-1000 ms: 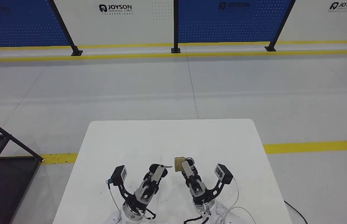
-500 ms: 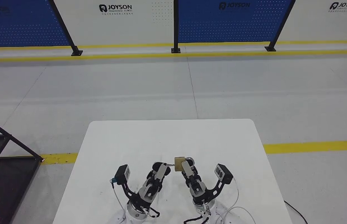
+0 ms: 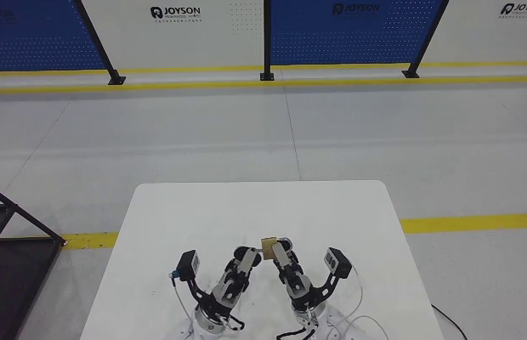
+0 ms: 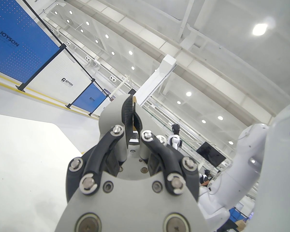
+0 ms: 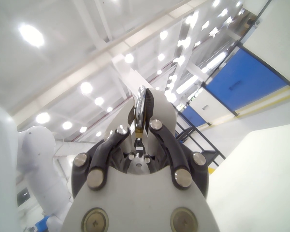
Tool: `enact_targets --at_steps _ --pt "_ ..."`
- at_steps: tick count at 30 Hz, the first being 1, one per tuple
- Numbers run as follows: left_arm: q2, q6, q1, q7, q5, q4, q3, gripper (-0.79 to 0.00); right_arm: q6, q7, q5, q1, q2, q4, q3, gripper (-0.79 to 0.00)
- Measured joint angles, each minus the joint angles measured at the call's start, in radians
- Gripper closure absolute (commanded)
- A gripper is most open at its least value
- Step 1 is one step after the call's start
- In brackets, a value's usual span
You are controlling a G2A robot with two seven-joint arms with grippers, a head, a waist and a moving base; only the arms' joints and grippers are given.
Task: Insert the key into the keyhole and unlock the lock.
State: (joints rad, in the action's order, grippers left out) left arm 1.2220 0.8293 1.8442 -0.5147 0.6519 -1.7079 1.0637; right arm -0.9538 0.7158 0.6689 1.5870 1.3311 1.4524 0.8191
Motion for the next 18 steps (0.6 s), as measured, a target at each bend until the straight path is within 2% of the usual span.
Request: enact_targets --at_steps 1,3,5,11,16,18 --pt "0.001 -0.002 0.0 -0.001 0.003 0.0 -0.001 -0.228 0.0 -0.002 0.0 0.001 0.0 0.001 0.002 0.0" --pt "0.002 -0.002 0.0 -0.005 0.009 0.0 -0.001 -0.369 0.001 -0.008 0.001 0.005 0.002 0.003 0.006 0.0" --pt "0.003 -0.003 0.001 -0.007 0.013 0.001 -0.001 -0.391 -0.001 -0.014 0.0 0.007 0.003 0.004 0.01 0.0" --pt "0.003 0.004 0.004 -0.008 0.019 0.005 0.008 -0.348 -0.007 -0.023 -0.002 0.016 0.006 0.007 0.024 0.0" --pt "0.001 0.026 0.012 -0.01 0.02 0.012 0.026 -0.219 -0.016 -0.03 -0.003 0.025 0.007 0.01 0.039 0.0" --pt "0.0 0.036 0.014 -0.006 0.017 0.015 0.031 -0.219 -0.021 -0.037 -0.006 0.028 0.007 0.01 0.044 0.0"
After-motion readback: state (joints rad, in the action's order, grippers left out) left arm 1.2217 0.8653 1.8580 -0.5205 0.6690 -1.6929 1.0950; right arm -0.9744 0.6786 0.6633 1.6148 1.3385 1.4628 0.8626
